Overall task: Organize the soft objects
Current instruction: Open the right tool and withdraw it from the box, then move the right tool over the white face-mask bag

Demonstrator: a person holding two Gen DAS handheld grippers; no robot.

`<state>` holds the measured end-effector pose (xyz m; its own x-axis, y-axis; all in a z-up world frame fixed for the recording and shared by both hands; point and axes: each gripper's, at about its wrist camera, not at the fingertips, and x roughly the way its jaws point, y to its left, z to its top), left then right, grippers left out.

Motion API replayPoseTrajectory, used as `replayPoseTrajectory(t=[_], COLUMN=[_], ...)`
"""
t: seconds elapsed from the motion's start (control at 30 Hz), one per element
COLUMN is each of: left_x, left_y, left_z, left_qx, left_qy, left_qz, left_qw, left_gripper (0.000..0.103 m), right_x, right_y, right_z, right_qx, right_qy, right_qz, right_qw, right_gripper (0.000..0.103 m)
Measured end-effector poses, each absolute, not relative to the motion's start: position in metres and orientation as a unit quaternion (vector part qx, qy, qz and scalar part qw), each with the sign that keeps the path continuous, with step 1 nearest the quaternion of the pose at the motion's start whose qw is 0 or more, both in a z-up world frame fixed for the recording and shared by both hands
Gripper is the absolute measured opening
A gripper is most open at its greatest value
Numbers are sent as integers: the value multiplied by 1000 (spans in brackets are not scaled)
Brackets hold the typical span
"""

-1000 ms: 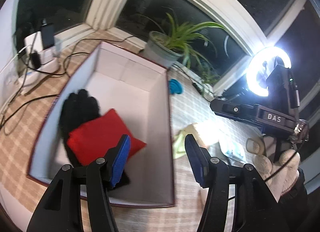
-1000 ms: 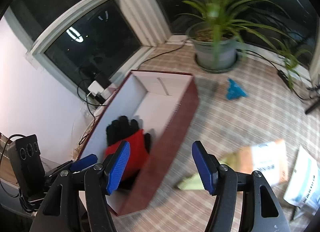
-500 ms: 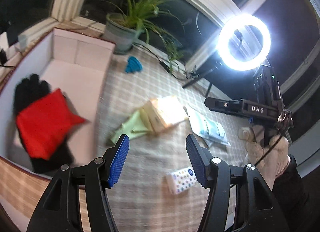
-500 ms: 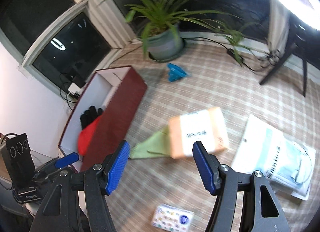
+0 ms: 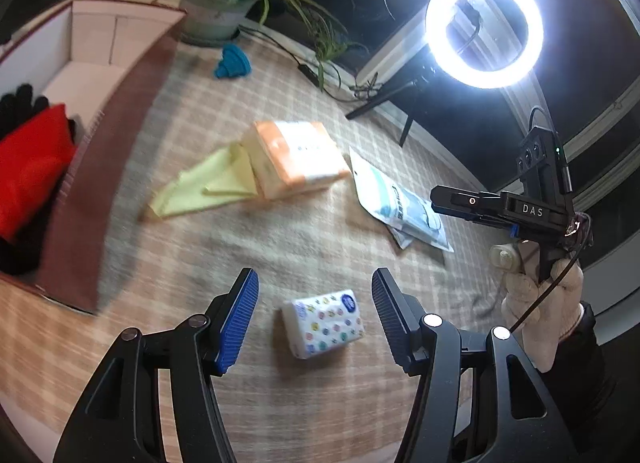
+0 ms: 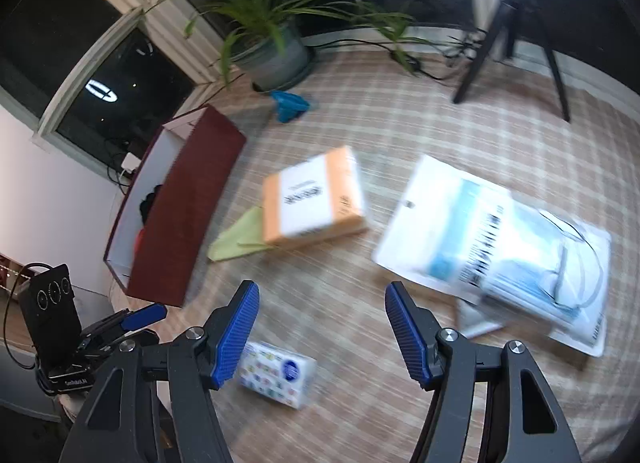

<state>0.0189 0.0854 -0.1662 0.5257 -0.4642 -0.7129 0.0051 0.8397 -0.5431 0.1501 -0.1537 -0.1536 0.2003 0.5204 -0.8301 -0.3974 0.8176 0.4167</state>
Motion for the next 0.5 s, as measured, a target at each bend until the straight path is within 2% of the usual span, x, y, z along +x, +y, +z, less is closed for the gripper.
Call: replayPoseTrajectory(t=[0.5], left_x=[40], left_y=[3], left_z=[-176], left_qx=[-239], left_qy=[489], left_qz=[-167], left_qw=[822], left_gripper=[58], right_x=[185], right_y=[-281], right_z=[-178], right_qx=[83], right_qy=[567], right_qz=[227], right_qw=[787], right_gripper=[62])
